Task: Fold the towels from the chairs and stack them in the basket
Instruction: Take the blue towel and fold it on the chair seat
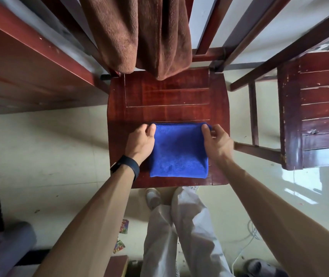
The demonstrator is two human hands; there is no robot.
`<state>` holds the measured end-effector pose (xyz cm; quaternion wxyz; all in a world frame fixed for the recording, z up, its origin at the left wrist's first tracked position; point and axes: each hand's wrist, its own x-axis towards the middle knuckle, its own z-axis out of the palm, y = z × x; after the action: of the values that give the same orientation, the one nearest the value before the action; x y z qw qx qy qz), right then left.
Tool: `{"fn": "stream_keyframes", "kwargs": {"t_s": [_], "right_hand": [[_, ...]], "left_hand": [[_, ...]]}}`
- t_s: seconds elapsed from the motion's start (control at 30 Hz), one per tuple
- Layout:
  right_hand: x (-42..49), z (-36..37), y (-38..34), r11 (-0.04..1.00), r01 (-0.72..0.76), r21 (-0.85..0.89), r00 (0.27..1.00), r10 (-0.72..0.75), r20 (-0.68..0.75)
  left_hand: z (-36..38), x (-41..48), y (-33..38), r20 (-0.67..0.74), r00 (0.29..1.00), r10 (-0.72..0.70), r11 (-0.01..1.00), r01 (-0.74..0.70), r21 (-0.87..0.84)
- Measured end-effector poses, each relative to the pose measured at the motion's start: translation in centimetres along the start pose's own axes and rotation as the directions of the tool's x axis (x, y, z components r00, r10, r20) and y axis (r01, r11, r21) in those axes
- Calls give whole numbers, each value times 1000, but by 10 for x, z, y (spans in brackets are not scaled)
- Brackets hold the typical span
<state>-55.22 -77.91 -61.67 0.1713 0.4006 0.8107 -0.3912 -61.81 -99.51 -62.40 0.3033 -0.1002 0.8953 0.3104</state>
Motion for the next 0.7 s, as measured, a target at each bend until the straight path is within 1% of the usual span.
{"fn": "stream_keyframes", "kwargs": {"t_s": [0.13,0.3,0.33,0.4,0.43,0.47,0.5,0.53,0.57,0.6,0.63,0.7], "right_hand": [[7,6,2,998,-7,-55,1000,6,-11],[12,8,1,980,25,-199,999,-33,-37],[13,7,1,973,25,-227,999,-34,-34],[14,6,0,964,19,-266,999,-31,-42],[12,6,0,965,19,-260,997,-39,-69],[9,7,1,972,32,-231,991,-62,-120],[5,9,4,980,70,-186,976,-106,-189],[-2,11,6,977,143,-157,948,-181,-264],[-11,15,8,958,230,-173,907,-275,-319],[-21,20,11,925,309,-221,865,-370,-338],[-31,27,14,882,378,-280,836,-455,-306],[-43,44,21,778,488,-394,809,-574,-131]], "left_hand": [[3,3,2,-19,1000,-6,997,8,82],[7,-2,6,-130,991,-10,950,50,308],[8,-4,5,-147,989,-21,944,69,324],[10,-9,1,-199,980,-13,955,71,288],[11,-14,-1,-247,968,37,967,28,252],[12,-20,-4,-302,945,128,968,-53,246],[14,-26,-7,-341,909,241,947,-143,287],[18,-33,-10,-357,867,347,910,-221,350],[23,-39,-13,-332,836,437,865,-290,410],[30,-45,-16,-264,819,510,813,-358,459],[37,-50,-19,-174,810,560,761,-420,495],[50,-55,-23,5,797,604,665,-508,548]]}}
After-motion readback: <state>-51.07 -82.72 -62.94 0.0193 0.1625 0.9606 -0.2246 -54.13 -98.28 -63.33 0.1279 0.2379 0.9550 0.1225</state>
